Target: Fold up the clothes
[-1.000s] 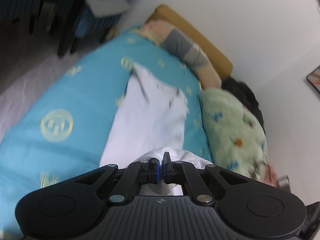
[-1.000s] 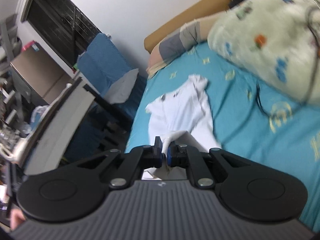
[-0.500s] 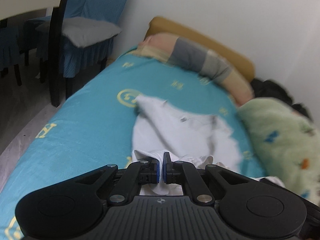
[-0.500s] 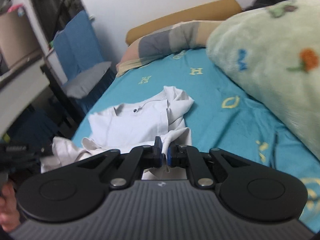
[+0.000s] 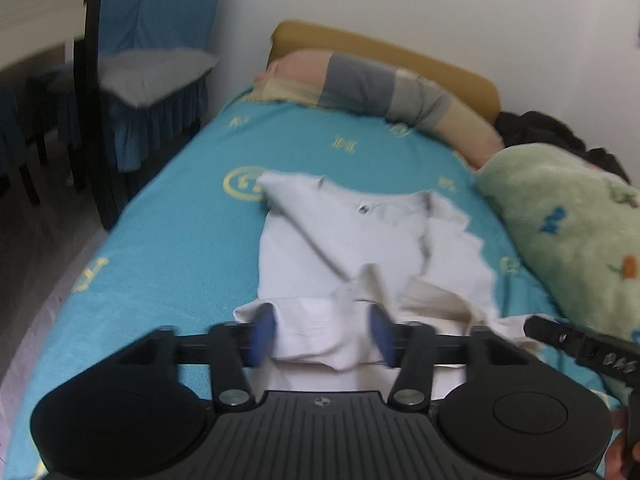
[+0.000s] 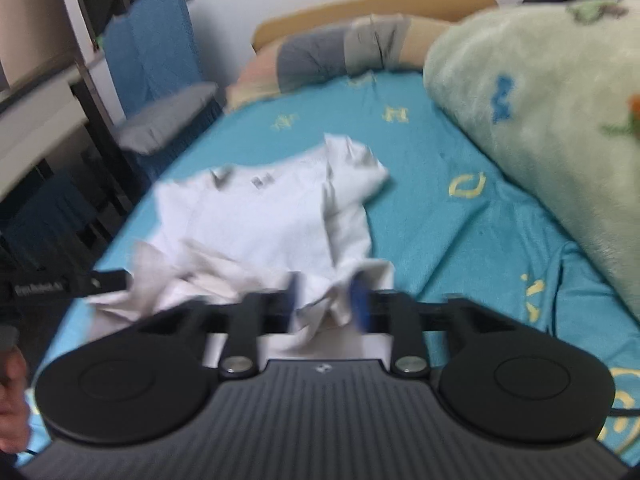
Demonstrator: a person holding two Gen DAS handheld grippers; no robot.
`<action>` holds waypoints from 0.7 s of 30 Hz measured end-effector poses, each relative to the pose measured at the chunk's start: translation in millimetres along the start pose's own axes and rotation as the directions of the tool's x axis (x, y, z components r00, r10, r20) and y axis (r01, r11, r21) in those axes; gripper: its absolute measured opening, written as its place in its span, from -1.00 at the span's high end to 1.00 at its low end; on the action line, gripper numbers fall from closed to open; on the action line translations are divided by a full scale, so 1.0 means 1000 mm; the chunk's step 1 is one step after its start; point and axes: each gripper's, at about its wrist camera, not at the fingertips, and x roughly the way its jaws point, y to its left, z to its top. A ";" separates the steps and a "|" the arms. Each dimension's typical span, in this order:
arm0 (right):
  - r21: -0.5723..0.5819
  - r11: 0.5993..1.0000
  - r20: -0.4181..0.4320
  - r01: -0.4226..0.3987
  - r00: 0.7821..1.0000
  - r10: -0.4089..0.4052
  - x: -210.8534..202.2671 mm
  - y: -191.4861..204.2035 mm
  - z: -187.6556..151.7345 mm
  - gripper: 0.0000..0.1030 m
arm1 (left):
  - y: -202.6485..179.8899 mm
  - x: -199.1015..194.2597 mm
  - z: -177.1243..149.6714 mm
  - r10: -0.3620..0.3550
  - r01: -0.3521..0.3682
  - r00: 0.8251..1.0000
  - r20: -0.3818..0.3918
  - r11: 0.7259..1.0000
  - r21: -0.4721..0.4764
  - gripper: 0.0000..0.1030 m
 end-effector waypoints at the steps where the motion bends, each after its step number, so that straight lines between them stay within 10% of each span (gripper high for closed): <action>1: -0.002 1.000 0.025 -0.007 1.000 0.007 -0.014 0.004 0.003 -0.60 | -0.003 -0.013 0.001 -0.010 0.010 1.000 0.008 1.000 0.006 -0.57; 21: -0.086 0.995 0.195 -0.041 0.979 0.057 -0.193 0.058 -0.025 -0.61 | -0.034 -0.205 -0.071 0.018 -0.023 0.978 0.208 1.000 0.021 -0.95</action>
